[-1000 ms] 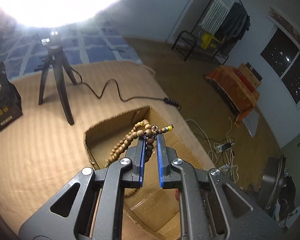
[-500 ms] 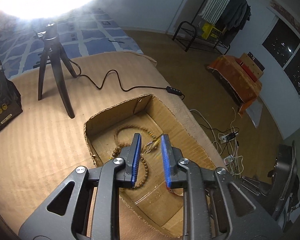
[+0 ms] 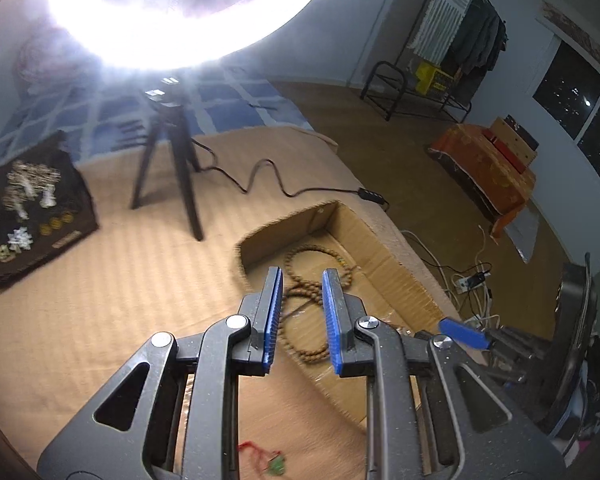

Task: Organize jewelry
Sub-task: 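Open both tools to release the necklace and watch, then withdraw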

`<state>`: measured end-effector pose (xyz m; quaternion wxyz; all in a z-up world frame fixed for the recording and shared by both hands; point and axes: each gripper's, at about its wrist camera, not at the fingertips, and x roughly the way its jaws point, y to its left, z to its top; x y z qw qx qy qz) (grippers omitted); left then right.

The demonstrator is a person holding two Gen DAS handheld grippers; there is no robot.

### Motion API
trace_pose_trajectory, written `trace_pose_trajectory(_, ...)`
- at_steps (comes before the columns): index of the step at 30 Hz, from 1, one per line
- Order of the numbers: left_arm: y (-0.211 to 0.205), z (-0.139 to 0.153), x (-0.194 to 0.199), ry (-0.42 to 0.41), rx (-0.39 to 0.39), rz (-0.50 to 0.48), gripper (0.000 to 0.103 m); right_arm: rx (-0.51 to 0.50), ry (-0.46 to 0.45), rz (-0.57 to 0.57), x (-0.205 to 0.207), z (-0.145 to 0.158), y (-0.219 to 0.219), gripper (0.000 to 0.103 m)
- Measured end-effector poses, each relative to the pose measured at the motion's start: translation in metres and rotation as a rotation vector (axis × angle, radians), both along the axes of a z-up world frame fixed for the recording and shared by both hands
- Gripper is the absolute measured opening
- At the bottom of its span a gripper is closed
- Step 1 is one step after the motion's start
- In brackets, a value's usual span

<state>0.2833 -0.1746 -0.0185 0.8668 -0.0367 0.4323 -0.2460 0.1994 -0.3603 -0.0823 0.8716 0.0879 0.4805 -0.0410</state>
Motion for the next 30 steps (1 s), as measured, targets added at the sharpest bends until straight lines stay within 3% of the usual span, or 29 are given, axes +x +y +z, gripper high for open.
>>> trace_pose_trajectory(3,0.023,0.009,-0.008,-0.024,0.006,0.029,0.019,-0.008,-0.033,0.035,-0.002,0.006,0.010,0.049)
trace_pose_trajectory(7,0.059,0.017,-0.022,-0.048,0.009,0.084,0.019,0.011,-0.049,0.105,-0.002,0.007,0.027,0.064)
trace_pose_trajectory(9,0.076,0.020,-0.031,-0.067,0.001,0.108,0.019,0.000,-0.057,0.139,-0.004,0.008,0.038,0.064)
trace_pose_trajectory(13,0.113,0.017,-0.049,-0.077,0.004,0.155,0.043,-0.015,-0.074,0.205,-0.008,0.011,0.059,0.064)
trace_pose_trajectory(15,0.128,0.012,-0.058,-0.077,0.019,0.171,0.044,-0.011,-0.076,0.232,-0.011,0.011,0.069,0.065)
trace_pose_trajectory(22,0.172,-0.018,-0.084,0.003,0.040,0.226,0.045,0.007,-0.056,0.302,-0.022,0.004,0.092,0.065)
trace_pose_trajectory(24,0.181,-0.029,-0.093,0.031,0.038,0.243,0.050,0.012,-0.046,0.320,-0.025,0.000,0.098,0.065)
trace_pose_trajectory(26,0.187,-0.040,-0.101,0.058,0.031,0.254,0.067,0.017,-0.030,0.338,-0.027,-0.004,0.105,0.065)
trace_pose_trajectory(30,0.193,-0.062,-0.112,0.109,0.030,0.268,0.069,0.048,0.014,0.374,-0.031,-0.015,0.120,0.065)
